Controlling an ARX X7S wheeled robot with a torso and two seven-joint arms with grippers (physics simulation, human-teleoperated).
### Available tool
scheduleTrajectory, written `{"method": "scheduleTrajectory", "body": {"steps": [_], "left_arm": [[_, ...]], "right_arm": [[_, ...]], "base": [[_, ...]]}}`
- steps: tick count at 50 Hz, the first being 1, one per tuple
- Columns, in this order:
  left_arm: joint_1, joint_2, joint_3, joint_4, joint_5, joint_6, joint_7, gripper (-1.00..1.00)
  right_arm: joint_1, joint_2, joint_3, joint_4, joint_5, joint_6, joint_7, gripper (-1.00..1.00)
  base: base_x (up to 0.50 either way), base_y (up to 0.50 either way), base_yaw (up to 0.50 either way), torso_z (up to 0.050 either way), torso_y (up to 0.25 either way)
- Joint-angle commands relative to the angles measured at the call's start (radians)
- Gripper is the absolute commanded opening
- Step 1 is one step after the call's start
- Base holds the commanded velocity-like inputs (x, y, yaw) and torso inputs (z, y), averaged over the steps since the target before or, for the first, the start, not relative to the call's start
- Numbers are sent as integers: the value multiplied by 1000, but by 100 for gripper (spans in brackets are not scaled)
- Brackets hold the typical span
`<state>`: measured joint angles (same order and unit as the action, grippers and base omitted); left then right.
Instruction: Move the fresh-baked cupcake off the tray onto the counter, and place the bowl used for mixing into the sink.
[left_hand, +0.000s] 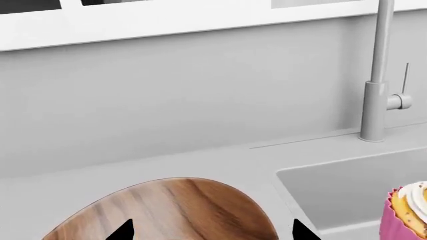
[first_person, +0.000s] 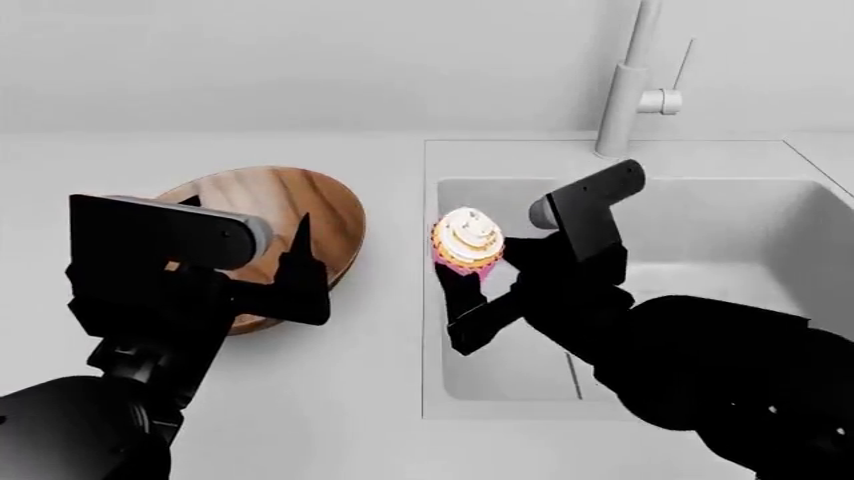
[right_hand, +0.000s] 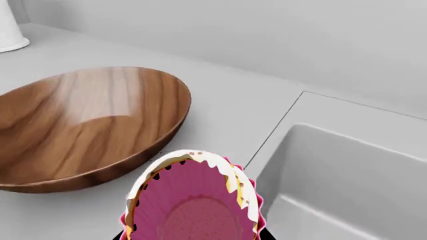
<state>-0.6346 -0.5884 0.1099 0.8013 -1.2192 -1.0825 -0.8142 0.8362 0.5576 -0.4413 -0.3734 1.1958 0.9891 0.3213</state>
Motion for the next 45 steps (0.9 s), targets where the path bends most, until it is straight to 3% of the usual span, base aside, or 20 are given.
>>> {"method": "scheduleTrajectory", "body": {"steps": [1,45], "left_arm": [[9,-6,-3,3,-1,12,1,100],[37,-16,20,-16,40,53,30,100]], "right_arm": [[-35,-65,-61,-4,-25,-27,-71,-100],[-116,-152,-235,75,-109,-88,-248,-100]], "base": [[0,0,0,0,0],[0,0,0,0,0]]}}
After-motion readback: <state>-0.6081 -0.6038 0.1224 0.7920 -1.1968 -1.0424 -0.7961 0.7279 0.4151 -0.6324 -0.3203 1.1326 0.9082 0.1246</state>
